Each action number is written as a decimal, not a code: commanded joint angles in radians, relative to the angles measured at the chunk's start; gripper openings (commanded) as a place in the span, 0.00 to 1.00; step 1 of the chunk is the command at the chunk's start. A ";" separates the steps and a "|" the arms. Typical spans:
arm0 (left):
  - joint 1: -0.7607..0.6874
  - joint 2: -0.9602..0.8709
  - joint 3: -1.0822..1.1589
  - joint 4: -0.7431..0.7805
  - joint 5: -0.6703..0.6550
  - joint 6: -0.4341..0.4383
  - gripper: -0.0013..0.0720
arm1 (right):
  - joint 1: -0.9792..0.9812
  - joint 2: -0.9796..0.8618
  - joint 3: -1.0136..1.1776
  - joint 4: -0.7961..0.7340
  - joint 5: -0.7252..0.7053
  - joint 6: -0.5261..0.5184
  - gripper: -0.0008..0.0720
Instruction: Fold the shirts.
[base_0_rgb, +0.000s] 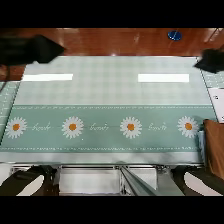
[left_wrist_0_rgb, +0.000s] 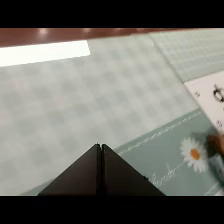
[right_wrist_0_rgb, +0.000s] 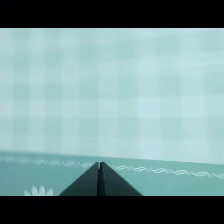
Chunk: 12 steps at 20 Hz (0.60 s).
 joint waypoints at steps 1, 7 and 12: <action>-0.145 -0.096 -0.071 0.504 -0.007 -0.249 0.04 | 0.282 -0.207 0.035 -0.289 0.010 0.090 0.05; -0.120 -0.226 -0.066 0.616 -0.018 -0.347 0.04 | 0.261 -0.346 0.035 -0.277 0.063 0.199 0.05; -0.120 -0.230 -0.067 0.615 0.003 -0.347 0.04 | 0.261 -0.346 0.035 -0.277 0.058 0.198 0.05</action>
